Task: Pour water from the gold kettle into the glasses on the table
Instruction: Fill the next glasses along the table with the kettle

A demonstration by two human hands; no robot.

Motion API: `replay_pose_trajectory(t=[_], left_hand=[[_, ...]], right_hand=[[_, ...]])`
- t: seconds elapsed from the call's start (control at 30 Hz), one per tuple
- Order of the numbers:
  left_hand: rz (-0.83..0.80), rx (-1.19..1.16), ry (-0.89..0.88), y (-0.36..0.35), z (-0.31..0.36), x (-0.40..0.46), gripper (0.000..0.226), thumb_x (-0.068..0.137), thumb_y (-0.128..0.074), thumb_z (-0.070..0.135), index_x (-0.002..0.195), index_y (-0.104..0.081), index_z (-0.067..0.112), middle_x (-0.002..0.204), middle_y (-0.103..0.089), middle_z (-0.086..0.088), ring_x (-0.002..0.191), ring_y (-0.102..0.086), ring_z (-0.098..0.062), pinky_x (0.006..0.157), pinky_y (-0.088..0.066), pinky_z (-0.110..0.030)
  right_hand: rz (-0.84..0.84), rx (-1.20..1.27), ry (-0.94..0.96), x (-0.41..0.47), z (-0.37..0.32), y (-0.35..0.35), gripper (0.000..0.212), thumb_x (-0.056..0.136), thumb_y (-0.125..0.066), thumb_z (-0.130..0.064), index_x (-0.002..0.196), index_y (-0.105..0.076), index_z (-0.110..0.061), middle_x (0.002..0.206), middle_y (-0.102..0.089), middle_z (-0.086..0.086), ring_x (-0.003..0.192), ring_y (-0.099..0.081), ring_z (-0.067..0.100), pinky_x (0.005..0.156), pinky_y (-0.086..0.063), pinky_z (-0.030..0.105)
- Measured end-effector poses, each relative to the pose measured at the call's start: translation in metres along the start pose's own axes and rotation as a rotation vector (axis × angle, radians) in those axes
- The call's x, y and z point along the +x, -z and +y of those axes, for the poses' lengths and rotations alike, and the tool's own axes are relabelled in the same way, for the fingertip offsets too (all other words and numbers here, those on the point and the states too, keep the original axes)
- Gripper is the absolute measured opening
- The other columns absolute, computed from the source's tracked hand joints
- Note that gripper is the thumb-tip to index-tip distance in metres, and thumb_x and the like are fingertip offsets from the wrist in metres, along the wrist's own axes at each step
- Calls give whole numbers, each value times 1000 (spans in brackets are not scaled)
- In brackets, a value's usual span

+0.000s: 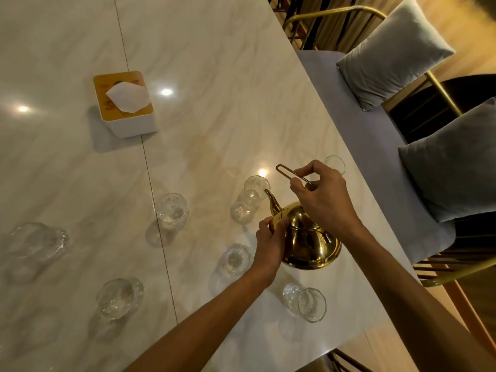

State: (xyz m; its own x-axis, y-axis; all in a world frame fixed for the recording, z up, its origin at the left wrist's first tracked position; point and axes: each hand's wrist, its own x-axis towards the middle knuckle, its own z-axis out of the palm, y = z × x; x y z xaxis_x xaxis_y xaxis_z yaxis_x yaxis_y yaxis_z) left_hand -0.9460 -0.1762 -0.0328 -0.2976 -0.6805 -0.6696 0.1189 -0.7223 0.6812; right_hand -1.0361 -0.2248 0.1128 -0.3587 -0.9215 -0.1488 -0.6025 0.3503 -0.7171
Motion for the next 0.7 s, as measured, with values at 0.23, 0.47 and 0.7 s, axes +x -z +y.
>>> replay_pose_trajectory(t=[0.23,0.47,0.7], left_hand=[[-15,-49,47,-1,2,0,113,39,-57,101,133,-40,39,140,-50,-2,125,-56,-25,103,-51,-51],[-18,-82,95,-2,5,2,118,40,-58,100,138,-40,36,142,-50,-2,124,-58,-27,99,-54,-53],[-35,-94,121,-4,10,2,102,54,-55,86,139,-40,33,140,-54,-2,121,-59,-27,99,-54,-52]], right_hand=[[-31,-36,-10,10,0,-4,22,93,-68,-27,113,-64,-21,111,-67,6,90,-65,16,68,-50,23],[-49,-80,-9,19,0,-7,23,93,-69,-27,114,-65,-19,123,-66,7,87,-62,13,61,-45,16],[-63,-118,-6,23,-2,-7,23,93,-68,-26,115,-65,-18,124,-66,7,65,-55,-1,54,-40,12]])
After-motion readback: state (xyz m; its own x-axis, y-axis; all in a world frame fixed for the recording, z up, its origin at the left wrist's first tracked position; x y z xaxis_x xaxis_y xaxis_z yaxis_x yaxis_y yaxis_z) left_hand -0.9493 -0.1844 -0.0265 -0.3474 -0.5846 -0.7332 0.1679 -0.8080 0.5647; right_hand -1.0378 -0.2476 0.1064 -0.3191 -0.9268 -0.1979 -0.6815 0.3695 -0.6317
